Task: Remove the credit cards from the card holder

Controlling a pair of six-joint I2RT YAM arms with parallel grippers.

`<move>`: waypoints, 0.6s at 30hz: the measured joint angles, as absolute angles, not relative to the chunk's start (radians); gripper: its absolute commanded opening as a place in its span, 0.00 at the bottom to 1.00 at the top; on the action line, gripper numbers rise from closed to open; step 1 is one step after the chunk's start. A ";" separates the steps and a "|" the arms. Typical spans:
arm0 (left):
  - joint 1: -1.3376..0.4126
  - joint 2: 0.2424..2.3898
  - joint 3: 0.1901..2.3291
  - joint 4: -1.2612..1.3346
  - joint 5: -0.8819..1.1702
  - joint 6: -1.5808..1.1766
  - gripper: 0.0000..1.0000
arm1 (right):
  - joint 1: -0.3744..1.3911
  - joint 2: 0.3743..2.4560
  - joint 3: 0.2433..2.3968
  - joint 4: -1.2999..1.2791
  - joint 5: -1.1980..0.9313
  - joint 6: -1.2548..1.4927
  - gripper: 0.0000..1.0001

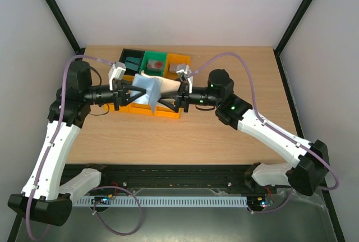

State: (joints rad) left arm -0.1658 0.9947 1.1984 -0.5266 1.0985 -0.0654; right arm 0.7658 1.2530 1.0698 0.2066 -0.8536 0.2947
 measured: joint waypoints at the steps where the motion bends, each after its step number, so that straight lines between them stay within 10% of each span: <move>1: -0.167 0.992 1.191 -0.518 1.098 -0.075 0.02 | 0.773 1.264 1.075 0.218 -0.851 0.299 0.66; 10: -0.176 0.964 1.091 -0.412 1.103 -0.181 0.02 | 0.802 1.339 1.116 0.259 -0.778 0.351 0.75; 18: -0.182 0.955 1.058 -0.348 1.113 -0.234 0.02 | 0.801 1.376 1.126 0.307 -0.796 0.403 0.50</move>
State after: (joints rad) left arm -0.1818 0.9546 1.0580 -0.3485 1.1126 -0.2337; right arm 0.8013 1.3762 1.1255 0.3065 -0.7963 0.4034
